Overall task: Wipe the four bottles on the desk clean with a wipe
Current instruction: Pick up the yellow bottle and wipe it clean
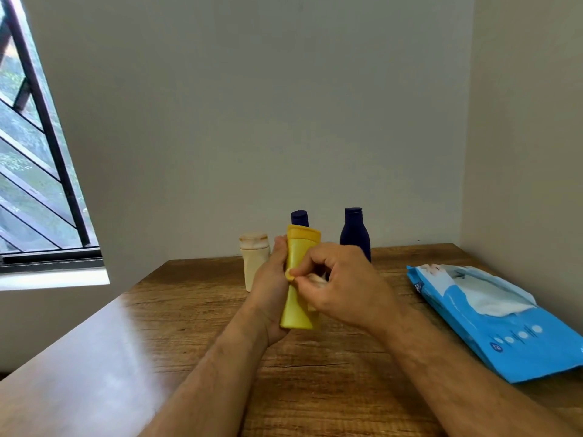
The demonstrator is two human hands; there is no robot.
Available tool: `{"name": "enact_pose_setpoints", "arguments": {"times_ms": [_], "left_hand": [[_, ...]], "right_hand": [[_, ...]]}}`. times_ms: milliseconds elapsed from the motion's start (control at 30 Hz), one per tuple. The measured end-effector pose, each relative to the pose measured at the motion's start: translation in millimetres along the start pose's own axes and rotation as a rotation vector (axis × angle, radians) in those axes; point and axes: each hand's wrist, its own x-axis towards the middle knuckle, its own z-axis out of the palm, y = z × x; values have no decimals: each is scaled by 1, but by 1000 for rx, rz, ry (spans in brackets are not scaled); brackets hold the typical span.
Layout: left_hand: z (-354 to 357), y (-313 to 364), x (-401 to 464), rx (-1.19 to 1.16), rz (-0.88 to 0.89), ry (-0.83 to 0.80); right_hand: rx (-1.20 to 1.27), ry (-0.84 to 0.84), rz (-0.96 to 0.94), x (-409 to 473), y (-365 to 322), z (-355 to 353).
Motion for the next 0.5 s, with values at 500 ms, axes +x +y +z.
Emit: {"name": "enact_pose_setpoints", "arguments": {"times_ms": [500], "left_hand": [[1,5,-3,35,69,42]], "right_hand": [[-79,227,58,6,6,-5]]}}
